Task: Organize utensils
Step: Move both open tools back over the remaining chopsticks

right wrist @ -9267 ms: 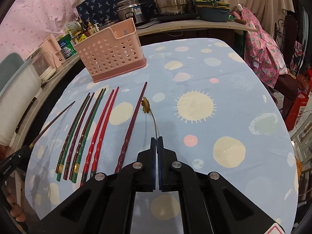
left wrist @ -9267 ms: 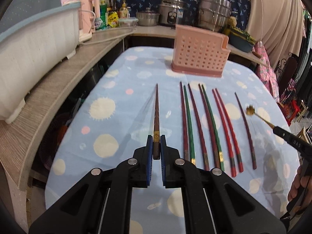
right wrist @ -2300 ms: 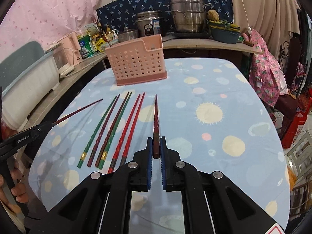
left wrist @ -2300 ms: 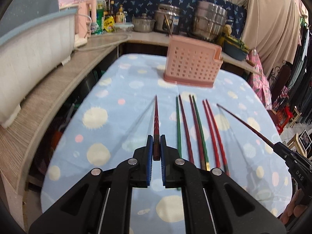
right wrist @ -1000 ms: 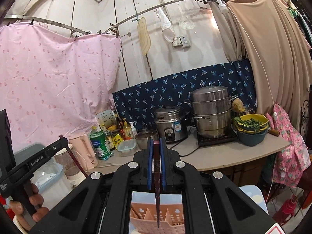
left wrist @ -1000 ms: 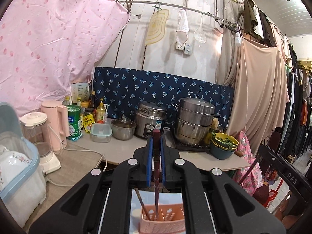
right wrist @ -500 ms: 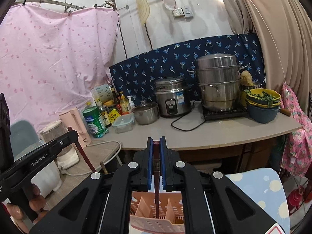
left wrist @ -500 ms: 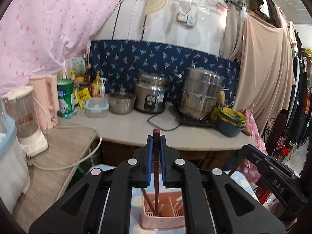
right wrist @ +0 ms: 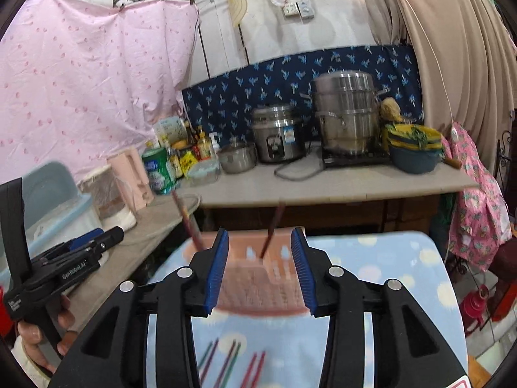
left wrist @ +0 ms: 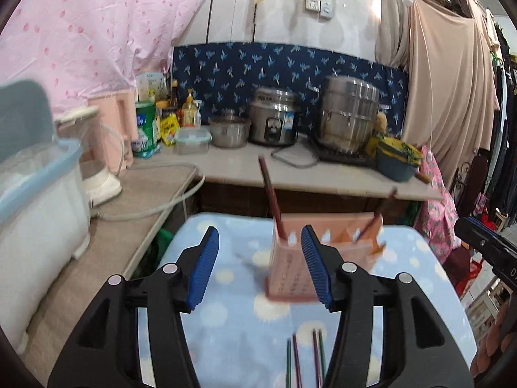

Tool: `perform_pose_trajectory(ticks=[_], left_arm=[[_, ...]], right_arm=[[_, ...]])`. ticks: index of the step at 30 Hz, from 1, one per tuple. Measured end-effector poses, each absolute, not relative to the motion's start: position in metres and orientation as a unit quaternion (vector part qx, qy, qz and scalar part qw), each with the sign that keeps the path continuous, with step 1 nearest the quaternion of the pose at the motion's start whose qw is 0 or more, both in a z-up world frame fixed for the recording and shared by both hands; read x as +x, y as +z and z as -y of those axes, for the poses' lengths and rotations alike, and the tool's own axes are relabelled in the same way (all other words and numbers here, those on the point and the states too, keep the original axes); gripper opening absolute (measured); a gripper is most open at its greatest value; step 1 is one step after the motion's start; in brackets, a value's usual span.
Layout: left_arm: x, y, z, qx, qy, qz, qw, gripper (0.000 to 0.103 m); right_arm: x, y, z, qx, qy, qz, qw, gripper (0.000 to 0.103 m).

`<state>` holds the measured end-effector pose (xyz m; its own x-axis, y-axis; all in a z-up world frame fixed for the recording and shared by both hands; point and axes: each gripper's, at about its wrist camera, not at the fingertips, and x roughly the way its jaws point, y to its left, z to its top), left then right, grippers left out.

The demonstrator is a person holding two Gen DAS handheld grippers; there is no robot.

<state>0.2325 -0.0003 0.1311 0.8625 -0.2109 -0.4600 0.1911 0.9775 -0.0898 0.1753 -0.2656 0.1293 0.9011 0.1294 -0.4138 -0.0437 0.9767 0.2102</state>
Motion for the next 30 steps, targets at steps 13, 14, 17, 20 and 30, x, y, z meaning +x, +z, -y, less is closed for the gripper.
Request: perform_pose_trajectory(ticks=[13, 14, 17, 20, 30], left_arm=[[0.137, 0.046, -0.021, -0.013, -0.095, -0.328, 0.94, 0.05], [0.133, 0.041, -0.021, -0.014, -0.096, -0.333, 0.938, 0.05], [0.12, 0.028, -0.021, -0.008, -0.093, -0.347, 0.933, 0.05], [0.107, 0.017, -0.019, -0.007, -0.097, -0.358, 0.928, 0.05], [0.078, -0.014, -0.015, 0.008, -0.101, -0.386, 0.917, 0.05]], right_arm=[[0.071, 0.03, 0.239, 0.085, 0.046, -0.33, 0.939, 0.039], [0.066, 0.024, 0.237, 0.088, 0.048, -0.337, 0.936, 0.039], [0.054, 0.009, 0.233, 0.09, 0.049, -0.354, 0.93, 0.039], [0.042, -0.006, 0.228, 0.083, 0.049, -0.367, 0.925, 0.039], [0.022, -0.033, 0.205, 0.068, 0.059, -0.393, 0.915, 0.039]])
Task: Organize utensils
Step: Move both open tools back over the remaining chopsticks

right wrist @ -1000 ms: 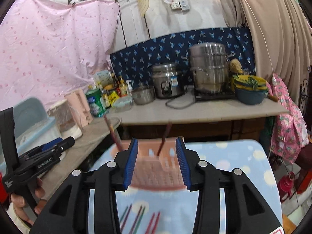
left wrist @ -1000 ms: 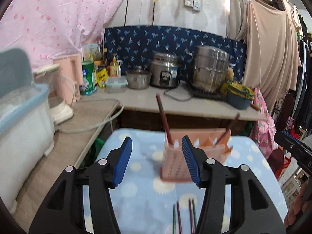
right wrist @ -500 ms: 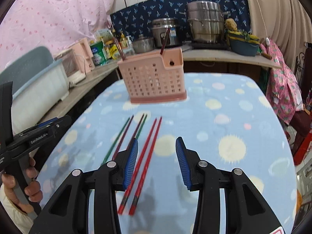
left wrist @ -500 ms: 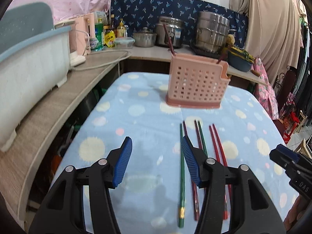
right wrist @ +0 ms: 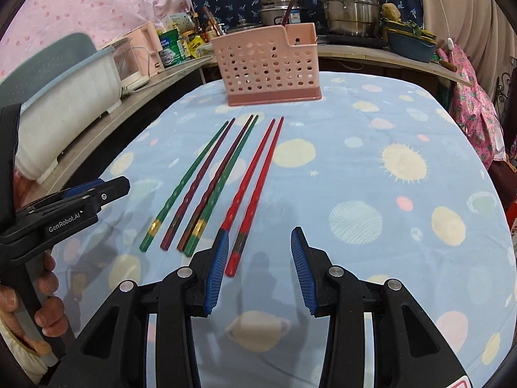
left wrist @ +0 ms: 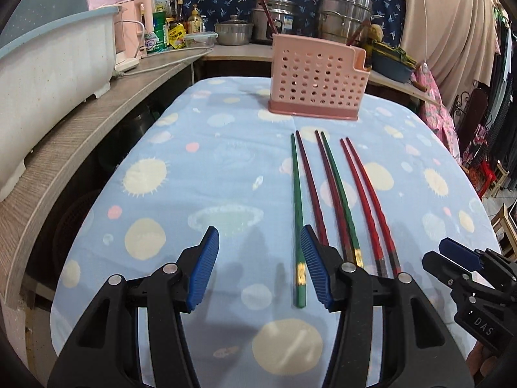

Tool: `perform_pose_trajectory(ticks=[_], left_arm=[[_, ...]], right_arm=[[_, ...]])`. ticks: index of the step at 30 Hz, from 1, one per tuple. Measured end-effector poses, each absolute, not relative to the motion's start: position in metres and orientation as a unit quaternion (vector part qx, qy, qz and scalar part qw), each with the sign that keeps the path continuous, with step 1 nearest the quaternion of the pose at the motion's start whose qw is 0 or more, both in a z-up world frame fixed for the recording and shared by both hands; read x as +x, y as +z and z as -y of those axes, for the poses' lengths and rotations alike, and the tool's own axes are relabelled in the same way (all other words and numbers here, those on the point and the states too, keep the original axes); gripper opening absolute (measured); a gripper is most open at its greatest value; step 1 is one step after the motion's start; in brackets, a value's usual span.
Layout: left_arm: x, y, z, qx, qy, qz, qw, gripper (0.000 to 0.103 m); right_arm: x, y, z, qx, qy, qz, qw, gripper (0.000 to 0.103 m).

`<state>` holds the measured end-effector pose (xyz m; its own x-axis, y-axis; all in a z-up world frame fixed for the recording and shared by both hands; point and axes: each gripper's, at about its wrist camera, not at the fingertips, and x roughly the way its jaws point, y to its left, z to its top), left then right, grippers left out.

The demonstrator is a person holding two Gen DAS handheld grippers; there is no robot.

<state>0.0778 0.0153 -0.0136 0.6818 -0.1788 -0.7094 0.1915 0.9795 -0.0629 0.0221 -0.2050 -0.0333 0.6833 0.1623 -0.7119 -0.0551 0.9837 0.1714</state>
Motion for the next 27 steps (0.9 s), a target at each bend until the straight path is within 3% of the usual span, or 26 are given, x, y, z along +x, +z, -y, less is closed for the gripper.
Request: perform_pose_trajectory(ticks=[27], left_arm=[[0.066, -0.028, -0.007, 0.021, -0.111, -0.4, 0.91, 0.05]], right_arm=[[0.029, -0.049, 0.187, 0.055, 0.061, -0.406, 0.91, 0.031]])
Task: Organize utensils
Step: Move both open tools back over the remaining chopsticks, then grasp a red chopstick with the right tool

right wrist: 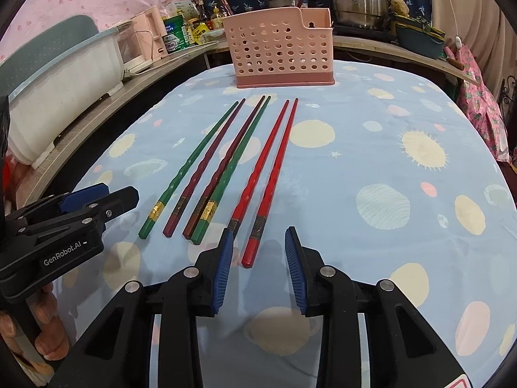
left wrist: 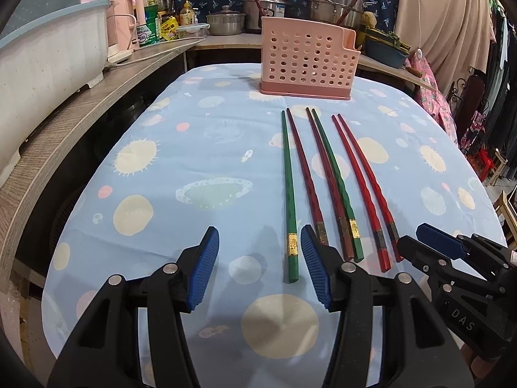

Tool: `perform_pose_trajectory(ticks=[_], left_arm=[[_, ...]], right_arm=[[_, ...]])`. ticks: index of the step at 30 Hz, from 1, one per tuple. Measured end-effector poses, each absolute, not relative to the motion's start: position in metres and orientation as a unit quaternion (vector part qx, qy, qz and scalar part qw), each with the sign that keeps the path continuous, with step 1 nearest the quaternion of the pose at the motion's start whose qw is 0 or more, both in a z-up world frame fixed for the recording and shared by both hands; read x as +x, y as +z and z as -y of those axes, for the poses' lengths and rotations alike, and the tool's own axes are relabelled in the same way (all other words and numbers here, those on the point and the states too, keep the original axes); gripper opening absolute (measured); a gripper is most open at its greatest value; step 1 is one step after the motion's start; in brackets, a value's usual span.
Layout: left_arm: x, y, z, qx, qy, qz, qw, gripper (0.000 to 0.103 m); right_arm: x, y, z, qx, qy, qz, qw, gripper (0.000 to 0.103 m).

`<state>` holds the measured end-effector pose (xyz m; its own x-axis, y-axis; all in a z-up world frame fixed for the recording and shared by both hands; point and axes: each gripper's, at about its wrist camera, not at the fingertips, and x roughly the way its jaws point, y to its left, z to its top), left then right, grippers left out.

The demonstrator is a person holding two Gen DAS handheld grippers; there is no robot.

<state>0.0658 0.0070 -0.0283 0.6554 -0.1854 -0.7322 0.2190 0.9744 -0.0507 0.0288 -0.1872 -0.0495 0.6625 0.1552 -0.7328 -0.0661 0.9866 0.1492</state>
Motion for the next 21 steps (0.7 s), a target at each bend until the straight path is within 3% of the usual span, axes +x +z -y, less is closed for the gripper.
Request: perform_pose_trajectory(ticks=[21], left_arm=[[0.069, -0.038, -0.004, 0.02, -0.12, -0.414, 0.902, 0.05]], right_arm=[[0.042, -0.059, 0.182, 0.042, 0.047, -0.425, 0.903, 0.01]])
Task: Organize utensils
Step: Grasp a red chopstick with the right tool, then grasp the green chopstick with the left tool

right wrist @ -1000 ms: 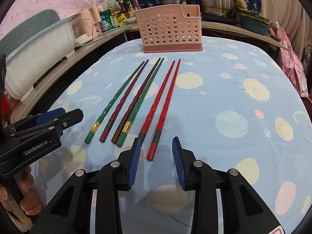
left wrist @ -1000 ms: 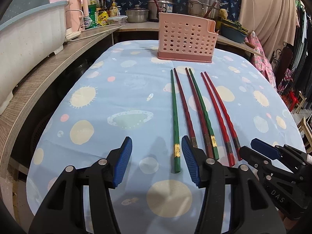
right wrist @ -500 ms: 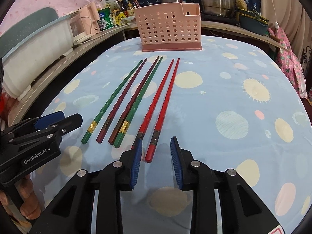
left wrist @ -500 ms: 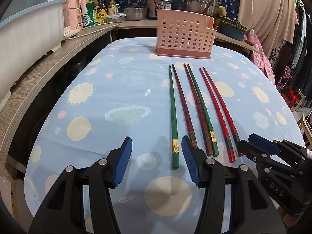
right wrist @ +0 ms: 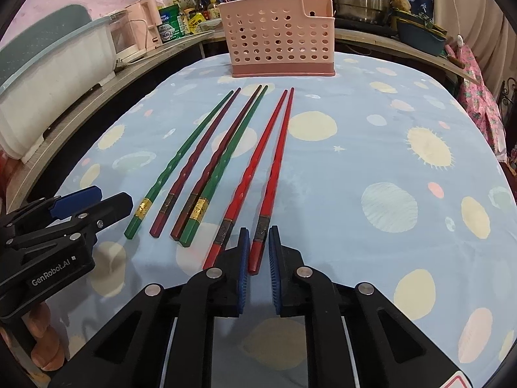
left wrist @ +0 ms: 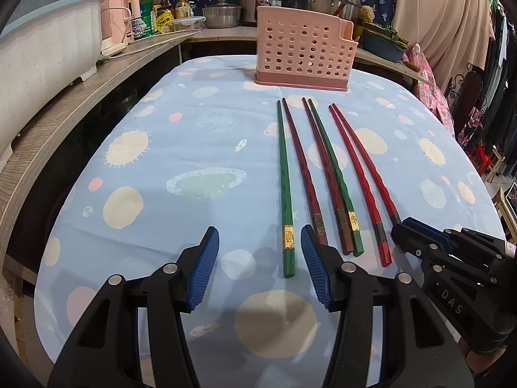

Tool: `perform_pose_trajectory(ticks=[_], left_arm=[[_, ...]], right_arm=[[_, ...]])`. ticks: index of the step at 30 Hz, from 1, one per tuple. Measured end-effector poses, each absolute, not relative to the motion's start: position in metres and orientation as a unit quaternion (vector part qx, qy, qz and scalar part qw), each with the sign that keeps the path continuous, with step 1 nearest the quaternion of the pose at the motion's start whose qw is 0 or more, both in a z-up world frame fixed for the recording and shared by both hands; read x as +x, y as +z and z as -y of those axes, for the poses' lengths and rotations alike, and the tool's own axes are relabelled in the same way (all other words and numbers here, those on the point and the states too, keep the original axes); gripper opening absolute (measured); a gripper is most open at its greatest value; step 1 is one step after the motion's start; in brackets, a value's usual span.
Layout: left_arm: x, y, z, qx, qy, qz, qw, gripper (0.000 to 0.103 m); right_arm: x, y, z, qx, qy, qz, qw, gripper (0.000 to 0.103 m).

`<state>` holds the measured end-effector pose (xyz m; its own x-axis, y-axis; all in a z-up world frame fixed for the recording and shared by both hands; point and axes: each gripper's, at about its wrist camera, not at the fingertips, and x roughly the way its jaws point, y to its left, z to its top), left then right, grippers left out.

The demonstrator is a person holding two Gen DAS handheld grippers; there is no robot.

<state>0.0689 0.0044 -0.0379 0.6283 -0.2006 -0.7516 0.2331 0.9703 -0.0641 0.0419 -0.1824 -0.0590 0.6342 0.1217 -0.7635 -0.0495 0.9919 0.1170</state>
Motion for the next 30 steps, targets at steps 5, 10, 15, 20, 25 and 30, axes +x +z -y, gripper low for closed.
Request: perform_pose_trajectory(ticks=[5, 10, 15, 20, 25, 30], left_arm=[[0.069, -0.041, -0.003, 0.02, -0.121, -0.417, 0.901, 0.05], [0.07, -0.045, -0.001, 0.022, -0.122, -0.421, 0.899, 0.05], [0.073, -0.051, 0.002, 0.027, -0.121, -0.427, 0.896, 0.05], [0.076, -0.054, 0.002, 0.029, -0.113, -0.429, 0.896, 0.045], [0.078, -0.054, 0.001, 0.03, -0.11, -0.427, 0.897, 0.032], [0.078, -0.054, -0.001, 0.029, -0.109, -0.426, 0.898, 0.018]], right_arm=[[0.041, -0.059, 0.185, 0.047, 0.043, -0.425, 0.903, 0.008], [0.038, -0.059, 0.194, 0.055, 0.033, -0.424, 0.904, 0.007], [0.034, -0.059, 0.206, 0.066, 0.021, -0.422, 0.904, 0.007], [0.03, -0.059, 0.215, 0.074, 0.013, -0.422, 0.904, 0.007], [0.028, -0.059, 0.217, 0.075, 0.013, -0.421, 0.904, 0.007], [0.029, -0.059, 0.218, 0.077, 0.014, -0.422, 0.903, 0.007]])
